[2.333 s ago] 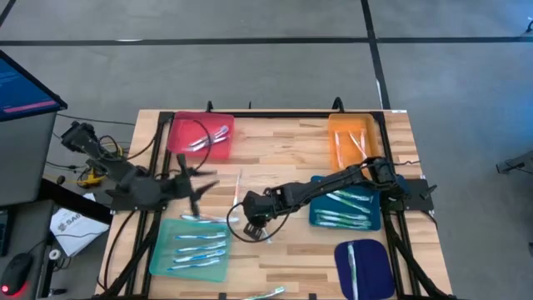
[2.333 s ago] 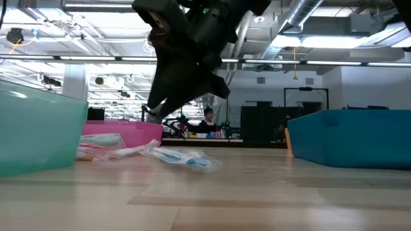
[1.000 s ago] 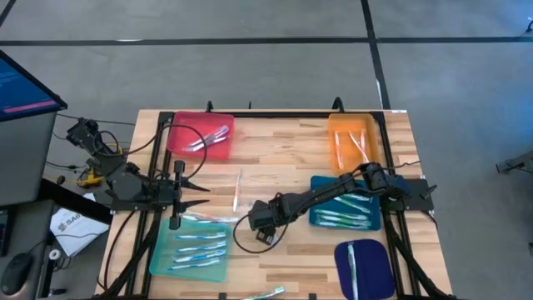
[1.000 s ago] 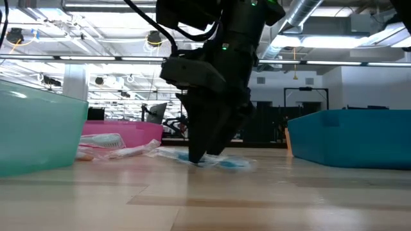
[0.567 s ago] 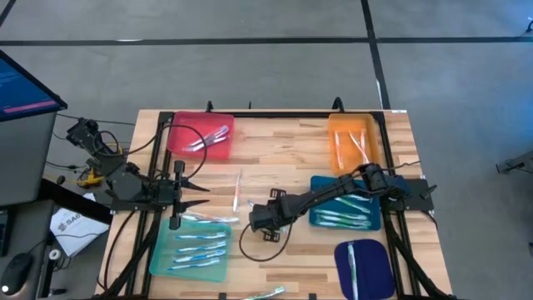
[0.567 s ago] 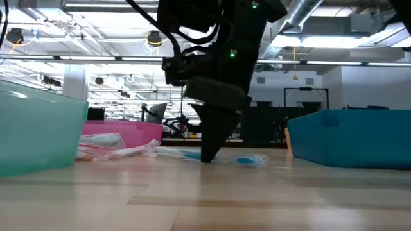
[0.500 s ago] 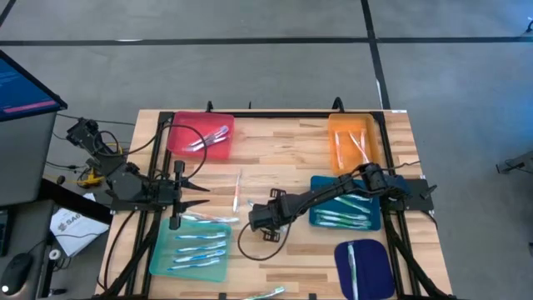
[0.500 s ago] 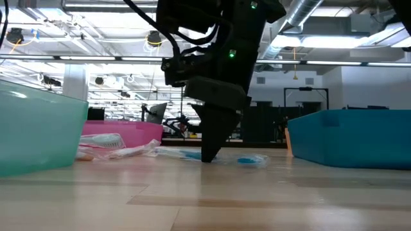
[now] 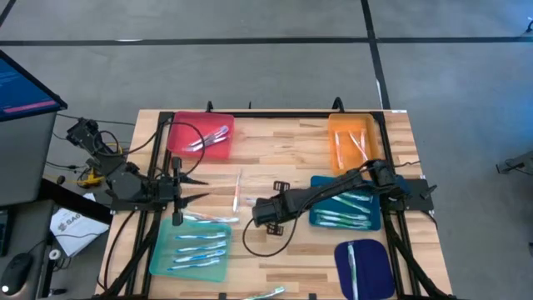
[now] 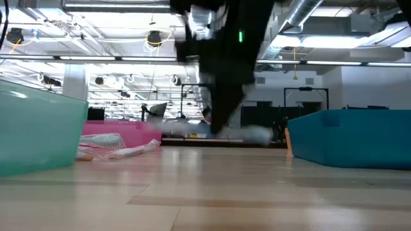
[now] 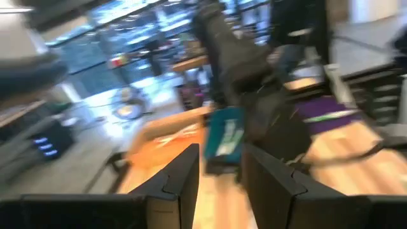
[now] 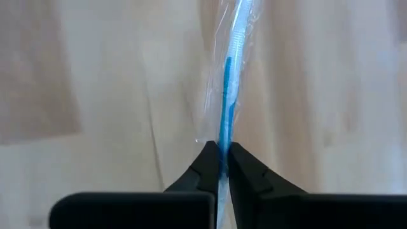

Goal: Pick & Place Toothbrushes
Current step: Put the blue toothbrush into the green bin

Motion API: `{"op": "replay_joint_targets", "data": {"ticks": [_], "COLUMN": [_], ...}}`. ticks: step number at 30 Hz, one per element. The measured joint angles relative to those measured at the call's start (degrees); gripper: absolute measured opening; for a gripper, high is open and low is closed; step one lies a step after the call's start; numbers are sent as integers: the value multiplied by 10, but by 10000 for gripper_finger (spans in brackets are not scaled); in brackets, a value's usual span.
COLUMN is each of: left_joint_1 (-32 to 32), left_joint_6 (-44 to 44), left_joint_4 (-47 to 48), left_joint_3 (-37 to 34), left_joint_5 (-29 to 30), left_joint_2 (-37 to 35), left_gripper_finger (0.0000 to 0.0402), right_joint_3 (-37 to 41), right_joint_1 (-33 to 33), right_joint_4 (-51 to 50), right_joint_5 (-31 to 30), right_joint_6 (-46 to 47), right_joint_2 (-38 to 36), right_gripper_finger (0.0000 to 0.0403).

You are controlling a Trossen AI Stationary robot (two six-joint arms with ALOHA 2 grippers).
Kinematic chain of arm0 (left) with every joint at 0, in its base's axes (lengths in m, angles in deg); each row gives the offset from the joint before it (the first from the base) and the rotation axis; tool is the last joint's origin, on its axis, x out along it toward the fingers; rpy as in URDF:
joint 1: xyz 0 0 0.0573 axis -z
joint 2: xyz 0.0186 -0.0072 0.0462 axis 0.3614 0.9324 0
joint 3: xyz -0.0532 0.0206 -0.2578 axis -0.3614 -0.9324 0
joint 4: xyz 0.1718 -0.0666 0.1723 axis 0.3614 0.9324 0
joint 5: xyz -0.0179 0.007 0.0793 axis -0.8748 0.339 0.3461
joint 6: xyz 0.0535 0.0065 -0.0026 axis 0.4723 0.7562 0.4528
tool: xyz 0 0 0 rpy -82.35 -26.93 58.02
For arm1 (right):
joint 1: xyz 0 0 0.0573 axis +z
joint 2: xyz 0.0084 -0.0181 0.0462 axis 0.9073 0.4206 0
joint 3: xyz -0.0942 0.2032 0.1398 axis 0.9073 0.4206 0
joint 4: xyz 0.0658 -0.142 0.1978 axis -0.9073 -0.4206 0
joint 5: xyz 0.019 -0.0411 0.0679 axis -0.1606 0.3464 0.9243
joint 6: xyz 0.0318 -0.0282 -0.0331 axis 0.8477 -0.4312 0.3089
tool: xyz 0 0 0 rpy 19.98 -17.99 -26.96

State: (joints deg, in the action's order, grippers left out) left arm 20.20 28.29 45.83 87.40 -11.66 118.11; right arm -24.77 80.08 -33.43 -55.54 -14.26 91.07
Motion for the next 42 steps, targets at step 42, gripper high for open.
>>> {"op": "replay_joint_targets", "data": {"ticks": [42], "left_joint_1": [116], "left_joint_6": [-24], "left_joint_4": [27], "left_joint_3": [0], "left_joint_5": [105], "left_joint_2": [-98], "left_gripper_finger": [113], "right_joint_3": [-401], "right_joint_1": [4], "right_joint_4": [121], "right_joint_5": [55], "right_joint_6": [-201], "right_joint_2": [159], "right_gripper_finger": [5]}}
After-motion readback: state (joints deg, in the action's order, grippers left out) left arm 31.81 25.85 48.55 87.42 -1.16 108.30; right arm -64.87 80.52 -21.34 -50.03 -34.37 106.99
